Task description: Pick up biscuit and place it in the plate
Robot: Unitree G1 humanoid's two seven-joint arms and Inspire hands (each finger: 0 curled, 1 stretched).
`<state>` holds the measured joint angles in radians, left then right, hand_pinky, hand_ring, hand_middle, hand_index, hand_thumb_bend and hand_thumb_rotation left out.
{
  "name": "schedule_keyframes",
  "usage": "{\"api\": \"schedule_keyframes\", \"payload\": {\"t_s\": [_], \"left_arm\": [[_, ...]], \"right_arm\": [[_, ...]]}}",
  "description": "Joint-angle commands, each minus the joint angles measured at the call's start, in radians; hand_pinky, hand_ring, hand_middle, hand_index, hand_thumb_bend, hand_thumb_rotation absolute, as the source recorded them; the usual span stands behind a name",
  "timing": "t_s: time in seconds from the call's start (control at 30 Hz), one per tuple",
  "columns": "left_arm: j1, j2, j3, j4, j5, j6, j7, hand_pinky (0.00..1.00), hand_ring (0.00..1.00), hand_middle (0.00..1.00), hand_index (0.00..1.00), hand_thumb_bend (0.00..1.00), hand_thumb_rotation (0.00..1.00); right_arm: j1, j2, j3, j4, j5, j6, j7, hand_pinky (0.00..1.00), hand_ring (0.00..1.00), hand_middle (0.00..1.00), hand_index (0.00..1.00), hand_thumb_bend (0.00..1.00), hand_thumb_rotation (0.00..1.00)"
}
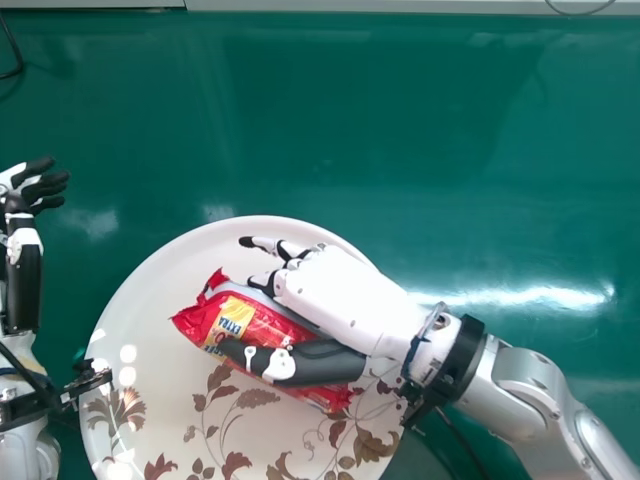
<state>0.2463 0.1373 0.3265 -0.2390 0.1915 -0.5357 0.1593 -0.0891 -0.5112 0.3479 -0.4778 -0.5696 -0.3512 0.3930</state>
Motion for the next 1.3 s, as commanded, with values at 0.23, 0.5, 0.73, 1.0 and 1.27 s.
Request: {"api": "schedule_keyframes", "payload": {"t_s": [0.23,0.5,0.73,1.0,1.27], "left_arm": [[0.011,-0.004,-0.006,-0.007,-0.006,-0.002,-0.003,0.72,0.73,0.71,0.77,0.09,0.39],[0.010,-0.004,-0.005,-0.008,0.002,0.001,0.000,0.73,0.73,0.70,0.77,0.09,0.41],[0.010,-0.004,-0.006,-0.008,0.003,0.000,0.000,0.73,0.72,0.70,0.77,0.09,0.39],[0.014,-0.003,-0.007,-0.008,-0.001,-0.001,-0.005,0.76,0.73,0.70,0.78,0.09,0.39],[0.016,-0.003,-0.007,-0.003,-0.011,-0.008,-0.012,0.78,0.73,0.71,0.78,0.08,0.38]], "right_arm": [[0.024,0.004,0.026,0.042,0.031,-0.048,0.015,0.09,0.35,0.43,0.52,0.50,0.00],[0.011,-0.016,0.010,0.053,0.091,-0.072,0.052,0.33,0.47,0.59,0.69,0.55,0.39],[0.006,-0.026,-0.021,0.069,0.080,-0.127,0.036,0.53,0.74,0.90,0.97,0.73,0.99],[0.014,-0.017,-0.048,0.054,0.058,-0.118,0.021,0.54,0.74,0.90,0.95,0.75,1.00],[0.057,0.011,-0.127,0.020,0.043,-0.093,-0.054,0.52,0.70,0.84,0.88,0.70,0.98]]}}
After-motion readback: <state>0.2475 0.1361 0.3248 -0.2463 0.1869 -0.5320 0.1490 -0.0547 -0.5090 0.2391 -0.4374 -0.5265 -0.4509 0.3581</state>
